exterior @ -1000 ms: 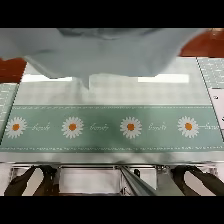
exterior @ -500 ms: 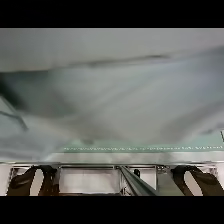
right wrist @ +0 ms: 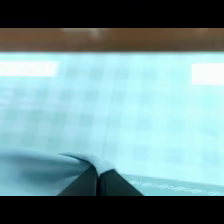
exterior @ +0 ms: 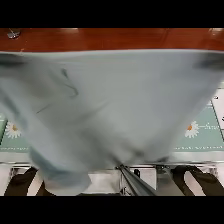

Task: Fold the shirts.

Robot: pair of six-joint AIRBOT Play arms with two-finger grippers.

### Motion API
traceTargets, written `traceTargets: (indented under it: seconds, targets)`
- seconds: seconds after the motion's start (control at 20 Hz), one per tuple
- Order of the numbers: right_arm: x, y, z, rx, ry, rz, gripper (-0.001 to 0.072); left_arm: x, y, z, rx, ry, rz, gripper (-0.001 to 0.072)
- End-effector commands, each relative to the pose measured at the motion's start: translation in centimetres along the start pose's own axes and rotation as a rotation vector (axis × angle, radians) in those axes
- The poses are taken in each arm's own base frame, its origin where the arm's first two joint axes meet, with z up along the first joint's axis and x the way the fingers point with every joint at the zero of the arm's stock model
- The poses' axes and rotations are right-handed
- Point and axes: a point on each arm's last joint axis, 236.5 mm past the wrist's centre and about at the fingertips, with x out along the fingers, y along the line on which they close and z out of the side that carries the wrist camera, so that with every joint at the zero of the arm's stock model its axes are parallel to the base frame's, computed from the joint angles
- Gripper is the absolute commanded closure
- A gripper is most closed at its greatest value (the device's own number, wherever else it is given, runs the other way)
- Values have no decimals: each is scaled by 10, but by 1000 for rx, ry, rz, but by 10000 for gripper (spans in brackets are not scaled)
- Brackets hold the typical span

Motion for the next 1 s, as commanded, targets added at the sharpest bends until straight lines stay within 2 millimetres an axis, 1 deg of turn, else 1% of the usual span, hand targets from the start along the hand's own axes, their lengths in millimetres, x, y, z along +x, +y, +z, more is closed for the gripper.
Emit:
traceTargets:
  seconds: [0.0,0.1,0.15,0.25,0.35,0.45,0.5,0.55,0.6,0.65,0.75,0.8,0.9,0.95]
  targets:
    - [110,-27,-36,83,155,61,688,99,18,-58,-119,107,-27,684]
    - [174,-44,-46,86,204,44,688,154,21,-87,-140,167,-23,684]
    - [209,-52,-50,106,207,36,688,179,22,-98,-147,190,-20,684]
    - [264,-70,-58,162,228,17,688,220,25,-110,-201,212,-10,684]
    - [311,-87,-57,230,247,9,688,256,37,-118,-340,240,22,683]
    - [339,-96,-57,262,281,16,688,277,40,-131,-409,309,29,683]
    - [348,-97,-62,271,314,24,688,282,36,-139,-421,357,20,683]
    - [352,-95,-68,276,350,34,688,282,31,-148,-421,413,7,683]
    - [351,-93,-72,270,380,44,688,277,26,-154,-420,465,-7,683]
    - [346,-91,-73,253,397,53,687,267,22,-156,-414,520,-24,683]
    - [331,-90,-69,241,429,71,688,240,18,-149,-283,610,-95,683]
    - [319,-89,-69,244,459,82,688,225,19,-148,-238,662,-126,682]
    - [300,-90,-87,227,559,108,688,197,23,-163,-250,796,-150,683]
    - [292,-89,-105,209,640,126,688,187,24,-178,-233,862,-172,683]
